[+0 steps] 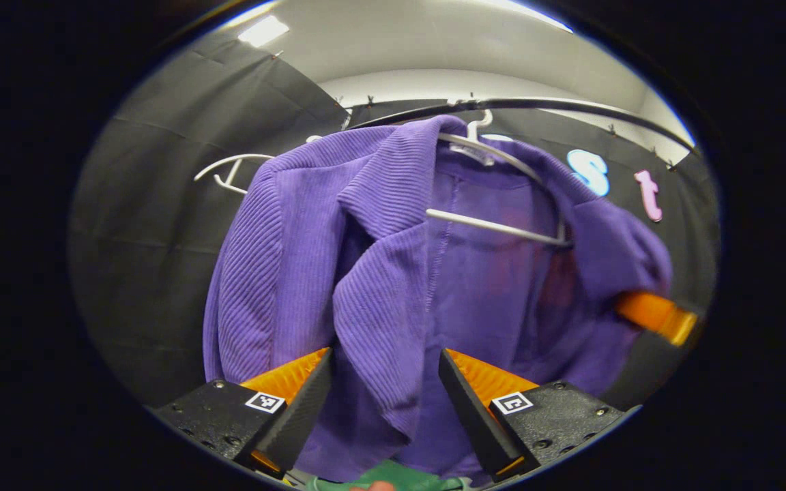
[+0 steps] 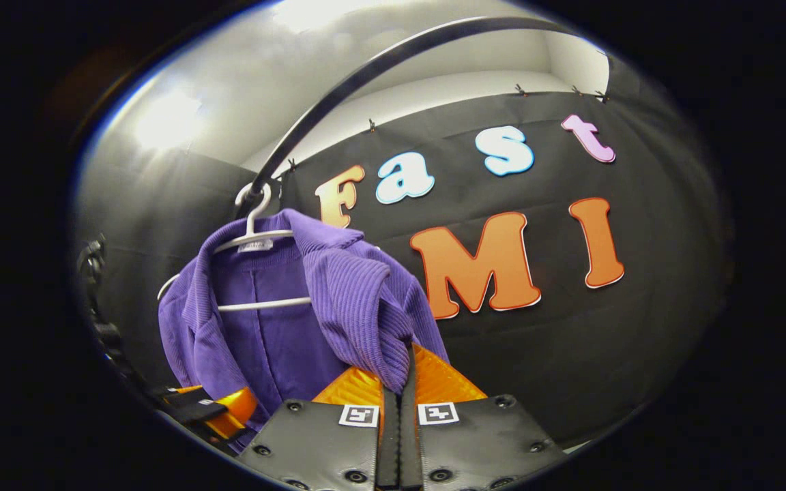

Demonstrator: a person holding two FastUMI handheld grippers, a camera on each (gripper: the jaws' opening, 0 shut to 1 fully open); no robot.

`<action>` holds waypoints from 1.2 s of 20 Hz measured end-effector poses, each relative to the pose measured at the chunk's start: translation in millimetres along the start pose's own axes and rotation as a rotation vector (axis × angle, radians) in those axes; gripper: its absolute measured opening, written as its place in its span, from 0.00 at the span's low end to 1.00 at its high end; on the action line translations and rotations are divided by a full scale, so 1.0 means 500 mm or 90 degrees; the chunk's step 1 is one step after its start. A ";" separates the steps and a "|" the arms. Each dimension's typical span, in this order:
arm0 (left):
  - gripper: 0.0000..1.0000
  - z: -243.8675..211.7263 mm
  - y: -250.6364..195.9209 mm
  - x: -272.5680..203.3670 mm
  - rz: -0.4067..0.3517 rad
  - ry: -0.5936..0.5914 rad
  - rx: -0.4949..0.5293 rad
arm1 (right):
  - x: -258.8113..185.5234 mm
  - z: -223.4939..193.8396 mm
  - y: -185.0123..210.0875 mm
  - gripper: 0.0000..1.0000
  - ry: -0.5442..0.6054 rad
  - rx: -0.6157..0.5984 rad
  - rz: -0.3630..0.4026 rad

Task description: Grasp the clothes on the hanger with both hands and then place them into the laundry hamper below.

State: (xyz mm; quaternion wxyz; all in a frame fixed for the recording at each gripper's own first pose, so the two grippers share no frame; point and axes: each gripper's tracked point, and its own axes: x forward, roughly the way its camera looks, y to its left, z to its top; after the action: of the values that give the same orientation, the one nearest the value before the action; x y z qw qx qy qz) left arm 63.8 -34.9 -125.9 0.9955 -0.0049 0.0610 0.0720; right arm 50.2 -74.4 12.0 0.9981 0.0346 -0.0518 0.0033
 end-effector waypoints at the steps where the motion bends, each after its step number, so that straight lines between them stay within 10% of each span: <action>1: 0.95 -0.001 0.017 0.030 0.041 -0.022 0.022 | -0.007 0.019 -0.004 0.08 -0.014 -0.002 0.000; 3: 0.91 -0.001 0.022 0.070 0.065 -0.038 0.039 | -0.018 0.048 -0.009 0.07 -0.033 -0.009 0.001; 8: 0.07 0.051 0.042 0.023 -0.021 -0.029 0.064 | -0.017 0.102 -0.029 0.08 -0.077 -0.055 -0.020; 18: 0.03 0.393 0.193 -0.041 0.018 -0.109 0.161 | 0.052 0.139 -0.053 0.08 -0.118 -0.093 -0.086; 24: 0.09 0.519 0.249 0.058 0.031 -0.161 0.084 | 0.107 0.122 -0.082 0.08 -0.118 -0.020 -0.105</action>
State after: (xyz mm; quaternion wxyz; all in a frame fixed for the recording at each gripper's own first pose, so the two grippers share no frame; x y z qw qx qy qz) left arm 105.5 97.1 128.1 0.9914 0.0711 -0.0601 0.0921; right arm 97.6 -119.4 75.1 0.9863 0.0231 -0.1408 -0.0826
